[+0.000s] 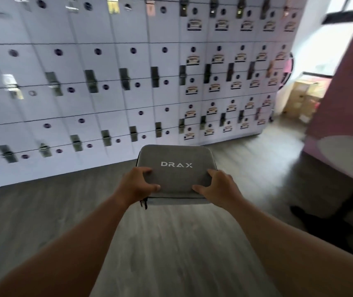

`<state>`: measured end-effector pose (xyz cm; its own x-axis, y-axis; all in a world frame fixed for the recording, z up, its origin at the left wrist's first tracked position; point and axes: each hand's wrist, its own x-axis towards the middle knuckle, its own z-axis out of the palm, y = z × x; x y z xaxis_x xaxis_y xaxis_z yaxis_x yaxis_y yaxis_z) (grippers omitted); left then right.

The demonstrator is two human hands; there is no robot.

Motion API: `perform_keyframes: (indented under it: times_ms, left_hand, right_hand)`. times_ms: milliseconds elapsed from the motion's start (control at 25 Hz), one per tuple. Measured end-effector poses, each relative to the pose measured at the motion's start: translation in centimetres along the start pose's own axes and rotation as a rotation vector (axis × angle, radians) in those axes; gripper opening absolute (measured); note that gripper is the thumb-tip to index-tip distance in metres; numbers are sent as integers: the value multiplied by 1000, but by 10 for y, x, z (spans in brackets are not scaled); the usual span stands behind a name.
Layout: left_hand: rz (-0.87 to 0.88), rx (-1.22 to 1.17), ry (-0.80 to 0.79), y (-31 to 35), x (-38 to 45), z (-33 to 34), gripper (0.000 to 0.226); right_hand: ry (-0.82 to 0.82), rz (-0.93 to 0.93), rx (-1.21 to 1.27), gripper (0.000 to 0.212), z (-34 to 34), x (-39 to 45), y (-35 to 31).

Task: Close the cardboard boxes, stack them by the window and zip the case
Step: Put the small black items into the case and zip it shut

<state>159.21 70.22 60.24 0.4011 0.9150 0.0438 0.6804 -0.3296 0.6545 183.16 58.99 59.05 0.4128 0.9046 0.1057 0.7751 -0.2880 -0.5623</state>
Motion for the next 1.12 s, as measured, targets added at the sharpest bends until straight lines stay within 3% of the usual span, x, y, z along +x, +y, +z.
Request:
perform_keyframes:
  times_ms: [440, 800, 1120]
  left_hand:
    - [342, 32, -244, 147, 243, 134, 75]
    - [458, 47, -378, 305, 382, 296, 75]
    - [576, 65, -517, 437, 465, 443, 60]
  right_hand:
    - [174, 311, -65, 48, -92, 146, 153]
    - [241, 452, -9, 51, -189, 245, 331]
    - [299, 617, -24, 57, -264, 289, 481]
